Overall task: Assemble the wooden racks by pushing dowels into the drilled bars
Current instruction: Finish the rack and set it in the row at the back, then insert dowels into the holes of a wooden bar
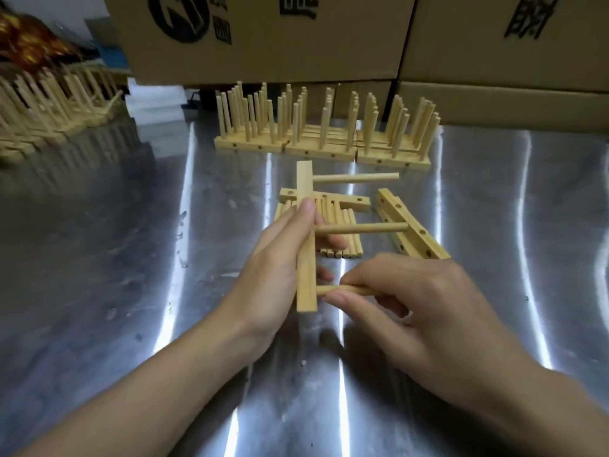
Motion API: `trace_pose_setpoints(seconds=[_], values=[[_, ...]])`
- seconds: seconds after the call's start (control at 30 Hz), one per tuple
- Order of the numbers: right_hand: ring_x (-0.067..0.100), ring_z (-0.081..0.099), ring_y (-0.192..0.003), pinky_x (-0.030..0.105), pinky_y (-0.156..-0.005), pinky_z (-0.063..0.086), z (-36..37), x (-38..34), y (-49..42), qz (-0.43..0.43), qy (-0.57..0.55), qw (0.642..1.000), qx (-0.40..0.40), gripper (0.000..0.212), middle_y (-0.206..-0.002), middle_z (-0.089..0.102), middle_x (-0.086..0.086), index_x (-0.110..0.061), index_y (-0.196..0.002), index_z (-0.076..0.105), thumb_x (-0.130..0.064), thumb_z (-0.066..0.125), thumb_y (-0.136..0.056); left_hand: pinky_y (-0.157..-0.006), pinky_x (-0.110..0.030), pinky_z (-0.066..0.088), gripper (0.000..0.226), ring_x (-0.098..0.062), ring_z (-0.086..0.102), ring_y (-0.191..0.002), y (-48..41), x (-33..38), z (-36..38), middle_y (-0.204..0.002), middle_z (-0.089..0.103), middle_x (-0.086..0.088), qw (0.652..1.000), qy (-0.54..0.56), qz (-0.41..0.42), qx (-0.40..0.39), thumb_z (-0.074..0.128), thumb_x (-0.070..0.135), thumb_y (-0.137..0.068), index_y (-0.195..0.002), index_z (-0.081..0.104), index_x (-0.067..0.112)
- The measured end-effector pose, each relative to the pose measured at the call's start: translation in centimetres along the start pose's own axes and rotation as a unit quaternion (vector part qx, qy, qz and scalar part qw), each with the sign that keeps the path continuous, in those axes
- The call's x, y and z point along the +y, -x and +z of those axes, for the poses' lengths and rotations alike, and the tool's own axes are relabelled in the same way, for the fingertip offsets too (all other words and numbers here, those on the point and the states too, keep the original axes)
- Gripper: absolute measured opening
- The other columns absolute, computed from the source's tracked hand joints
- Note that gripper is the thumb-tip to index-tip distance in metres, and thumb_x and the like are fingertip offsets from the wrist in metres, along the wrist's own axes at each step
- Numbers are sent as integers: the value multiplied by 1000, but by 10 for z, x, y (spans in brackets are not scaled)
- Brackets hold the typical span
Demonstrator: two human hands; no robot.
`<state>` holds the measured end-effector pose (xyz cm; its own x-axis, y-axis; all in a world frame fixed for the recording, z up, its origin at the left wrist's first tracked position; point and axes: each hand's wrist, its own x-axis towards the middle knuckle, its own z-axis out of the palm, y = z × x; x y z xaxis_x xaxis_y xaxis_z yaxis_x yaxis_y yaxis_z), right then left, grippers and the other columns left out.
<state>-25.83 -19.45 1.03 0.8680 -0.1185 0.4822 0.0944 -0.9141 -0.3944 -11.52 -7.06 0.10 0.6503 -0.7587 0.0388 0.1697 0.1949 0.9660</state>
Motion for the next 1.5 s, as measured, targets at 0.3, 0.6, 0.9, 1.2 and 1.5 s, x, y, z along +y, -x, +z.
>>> trace_pose_setpoints(seconds=[0.3, 0.6, 0.9, 1.2, 1.5], values=[[4, 45, -56, 30, -53, 39, -9, 2, -6, -25, -33, 997, -60, 35, -61, 47, -17, -25, -79, 67, -47, 58, -106, -77, -41, 48, 50, -22, 62, -86, 2, 8, 17, -91, 68, -4, 999, 33, -14, 5, 45, 62, -101, -80, 59, 19], [2, 34, -52, 10, -55, 27, 11, -17, -1, 61, -237, 967, -76, 37, -56, 41, -16, -8, -74, 68, -31, 62, -103, -76, -36, 50, 45, -16, 67, -97, 10, 3, 12, -97, 67, -5, 997, 61, 38, -2, 40, 53, -109, -89, 56, 16], [1, 33, -46, 9, -50, 26, 18, -14, 0, 137, -356, 920, -91, 36, -48, 41, -17, -10, -68, 67, -25, 66, -101, -74, -33, 54, 42, -18, 69, -95, 3, -4, 12, -94, 65, -5, 995, 35, 91, -9, 43, 53, -104, -86, 60, 19], [2, 51, -52, 17, -52, 38, 5, 20, -7, 146, -197, 970, 8, 16, -60, 64, -11, -31, -81, 77, -43, 83, -89, -75, -21, 52, 25, -10, 65, -86, -3, 0, -4, -93, 68, 5, 976, -134, 174, -2, 55, 44, -105, -113, 66, 22], [22, 72, -62, 22, -55, 51, -19, 31, -9, 187, -342, 893, 224, 14, -68, 74, 11, -29, -105, 73, -33, 77, -92, -69, -37, 66, 65, -28, 80, -97, -19, 11, -40, -119, 75, -2, 978, -100, 151, 105, 83, 18, -85, -140, 57, 42]])
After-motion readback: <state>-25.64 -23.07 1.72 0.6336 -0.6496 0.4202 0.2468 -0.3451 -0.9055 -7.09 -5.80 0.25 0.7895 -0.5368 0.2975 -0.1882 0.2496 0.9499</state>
